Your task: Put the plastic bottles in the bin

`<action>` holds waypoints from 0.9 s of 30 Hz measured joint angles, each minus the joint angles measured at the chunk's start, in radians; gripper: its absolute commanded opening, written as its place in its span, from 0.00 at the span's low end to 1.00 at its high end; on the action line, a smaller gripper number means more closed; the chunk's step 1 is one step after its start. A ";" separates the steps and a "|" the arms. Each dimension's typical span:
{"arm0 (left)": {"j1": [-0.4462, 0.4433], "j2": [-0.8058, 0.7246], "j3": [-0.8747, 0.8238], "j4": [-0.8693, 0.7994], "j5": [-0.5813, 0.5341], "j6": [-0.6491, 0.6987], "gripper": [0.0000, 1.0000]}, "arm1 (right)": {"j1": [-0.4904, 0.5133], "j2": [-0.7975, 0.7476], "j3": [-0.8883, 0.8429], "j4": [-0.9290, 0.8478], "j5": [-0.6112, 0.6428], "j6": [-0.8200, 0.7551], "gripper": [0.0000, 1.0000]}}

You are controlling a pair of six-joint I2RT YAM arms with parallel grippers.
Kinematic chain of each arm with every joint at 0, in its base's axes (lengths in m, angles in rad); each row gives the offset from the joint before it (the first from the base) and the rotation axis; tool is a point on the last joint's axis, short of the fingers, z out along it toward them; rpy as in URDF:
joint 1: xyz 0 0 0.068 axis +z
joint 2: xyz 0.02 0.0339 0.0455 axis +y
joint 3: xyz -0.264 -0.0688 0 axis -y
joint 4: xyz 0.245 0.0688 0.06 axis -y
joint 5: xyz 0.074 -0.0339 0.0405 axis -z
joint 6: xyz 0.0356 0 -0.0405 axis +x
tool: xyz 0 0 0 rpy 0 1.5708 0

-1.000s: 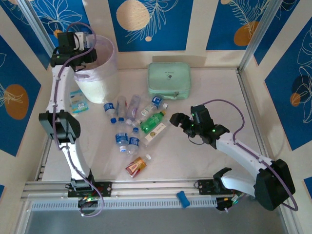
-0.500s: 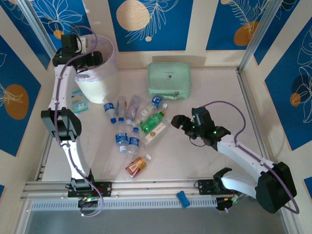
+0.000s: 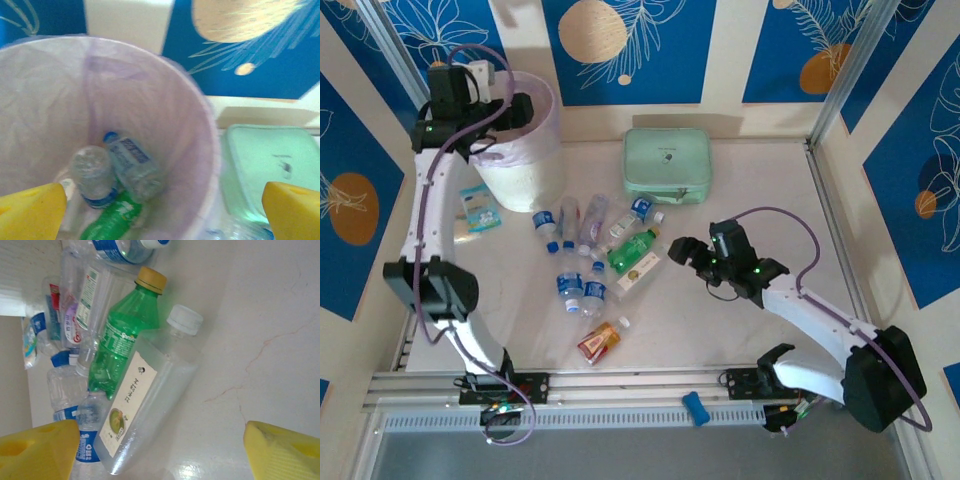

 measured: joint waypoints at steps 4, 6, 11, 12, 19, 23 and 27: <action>-0.098 -0.167 -0.246 0.149 0.017 -0.042 1.00 | 0.021 0.064 0.004 0.018 -0.010 0.002 0.86; -0.148 -0.240 -0.378 0.234 0.023 -0.076 1.00 | 0.035 0.098 0.011 0.034 -0.015 0.008 0.86; -0.248 -0.365 -0.657 0.413 0.036 -0.167 1.00 | 0.063 0.190 0.044 0.086 -0.032 0.039 0.86; -0.265 -0.388 -0.711 0.444 0.037 -0.187 1.00 | 0.066 0.213 0.054 0.096 -0.040 0.045 0.85; -0.370 -0.512 -0.974 0.546 0.032 -0.269 1.00 | 0.077 0.366 0.119 0.151 -0.079 0.081 0.85; -0.414 -0.563 -1.081 0.576 0.030 -0.319 1.00 | 0.078 0.433 0.151 0.168 -0.101 0.100 0.85; -0.453 -0.603 -1.211 0.614 0.018 -0.392 1.00 | 0.084 0.485 0.178 0.185 -0.109 0.136 0.84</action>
